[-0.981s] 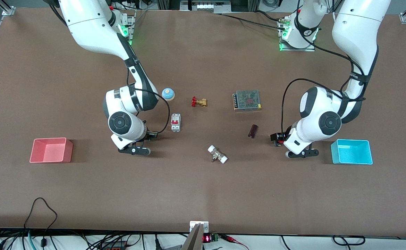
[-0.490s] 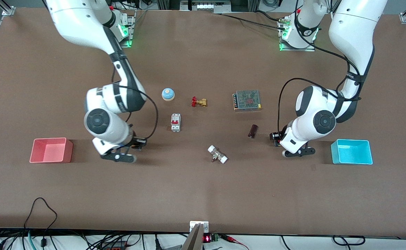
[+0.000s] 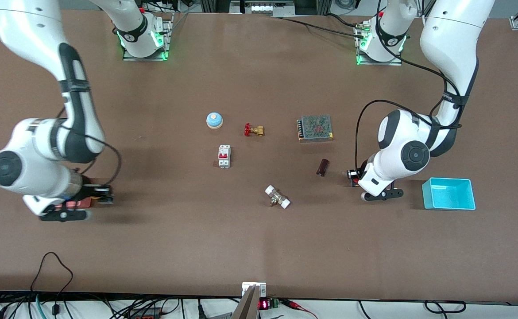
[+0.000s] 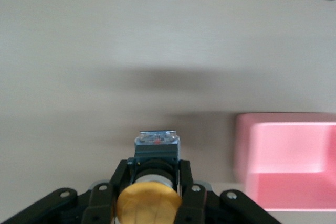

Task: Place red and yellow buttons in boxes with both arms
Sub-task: 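Carry the yellow button toward the pink box while the left gripper lifts the red button, then lower the yellow button into the pink box while the left gripper lowers the red one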

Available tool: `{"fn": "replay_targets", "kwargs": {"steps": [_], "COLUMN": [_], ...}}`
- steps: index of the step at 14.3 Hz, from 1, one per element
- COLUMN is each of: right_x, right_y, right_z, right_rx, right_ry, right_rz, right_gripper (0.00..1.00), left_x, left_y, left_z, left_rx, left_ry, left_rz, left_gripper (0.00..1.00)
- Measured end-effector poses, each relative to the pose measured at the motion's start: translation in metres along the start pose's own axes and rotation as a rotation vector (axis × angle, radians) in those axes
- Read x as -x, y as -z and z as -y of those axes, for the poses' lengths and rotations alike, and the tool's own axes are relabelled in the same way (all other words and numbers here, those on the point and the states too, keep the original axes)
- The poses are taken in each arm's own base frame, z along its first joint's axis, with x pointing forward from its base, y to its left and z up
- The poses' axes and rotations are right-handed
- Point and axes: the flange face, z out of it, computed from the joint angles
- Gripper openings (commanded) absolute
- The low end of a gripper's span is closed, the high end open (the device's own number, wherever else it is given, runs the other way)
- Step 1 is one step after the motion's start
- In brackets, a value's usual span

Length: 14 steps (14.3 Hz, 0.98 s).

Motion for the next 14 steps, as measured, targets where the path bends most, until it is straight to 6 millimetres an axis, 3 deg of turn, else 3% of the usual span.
{"fn": "replay_targets", "kwargs": {"steps": [2,5,9,11,14], "right_x": [0.005,0.011,0.016,0.017,0.016], "right_y": [-0.001,-0.009,-0.035,-0.047,-0.055], "right_z": [-0.042,-0.074,-0.099,-0.106,-0.113], "right_rx": [0.021,0.08,0.093,0.092,0.096], "right_ry": [0.019,0.017,-0.006,-0.011,-0.018], "right_rz": [0.011,0.038,0.081,0.096,0.092], "right_gripper": [0.41,0.41,0.41,0.41,0.41], "left_x": [-0.004,-0.015,-0.037,-0.046,-0.059], "left_y": [0.01,0.051,0.12,0.134,0.138], "left_z": [0.007,0.032,0.087,0.111,0.156], "left_rx": [0.0,0.0,0.015,0.022,0.027], "left_ry": [0.013,0.045,0.056,0.039,-0.003], "left_rz": [-0.008,-0.009,-0.034,-0.051,-0.064], "left_gripper": [0.17,0.14,0.1,0.05,0.05]}}
